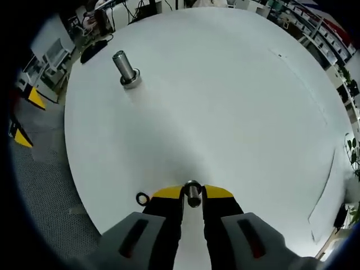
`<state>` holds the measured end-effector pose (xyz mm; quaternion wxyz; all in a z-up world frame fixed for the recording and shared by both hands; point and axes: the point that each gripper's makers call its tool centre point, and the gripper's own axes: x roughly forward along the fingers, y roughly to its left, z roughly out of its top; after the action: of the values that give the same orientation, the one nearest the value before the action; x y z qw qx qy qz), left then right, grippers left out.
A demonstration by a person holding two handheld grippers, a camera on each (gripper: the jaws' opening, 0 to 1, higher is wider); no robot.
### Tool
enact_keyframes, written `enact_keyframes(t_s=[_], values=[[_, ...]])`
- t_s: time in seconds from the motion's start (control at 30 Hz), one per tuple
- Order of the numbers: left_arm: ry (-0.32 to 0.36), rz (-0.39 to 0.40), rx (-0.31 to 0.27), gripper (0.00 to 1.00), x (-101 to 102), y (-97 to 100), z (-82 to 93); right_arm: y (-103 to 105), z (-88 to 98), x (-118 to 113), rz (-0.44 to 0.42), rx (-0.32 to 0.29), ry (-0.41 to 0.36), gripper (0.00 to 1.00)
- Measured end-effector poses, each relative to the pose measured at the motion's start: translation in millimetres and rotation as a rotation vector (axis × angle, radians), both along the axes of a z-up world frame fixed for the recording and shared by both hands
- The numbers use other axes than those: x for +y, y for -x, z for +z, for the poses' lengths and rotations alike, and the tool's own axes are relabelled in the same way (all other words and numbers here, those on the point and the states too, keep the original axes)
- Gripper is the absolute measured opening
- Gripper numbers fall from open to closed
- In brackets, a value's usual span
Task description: Place the washer onto the threaded stud by aligning its center hole with the stud, sliding it down to the base, and recovering from edge contact or off-axis alignment until the washer reaches the visible bottom stop.
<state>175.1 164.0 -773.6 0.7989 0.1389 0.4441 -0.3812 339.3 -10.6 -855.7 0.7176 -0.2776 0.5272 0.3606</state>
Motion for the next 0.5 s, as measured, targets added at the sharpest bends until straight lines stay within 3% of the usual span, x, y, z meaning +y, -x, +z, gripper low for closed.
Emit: enact_keyframes(t_s=[0.5], values=[[-0.001,0.0,-0.004,0.36,0,-0.5,0.7,4,2.5,-11,-0.042,0.004,-0.009,0.21]])
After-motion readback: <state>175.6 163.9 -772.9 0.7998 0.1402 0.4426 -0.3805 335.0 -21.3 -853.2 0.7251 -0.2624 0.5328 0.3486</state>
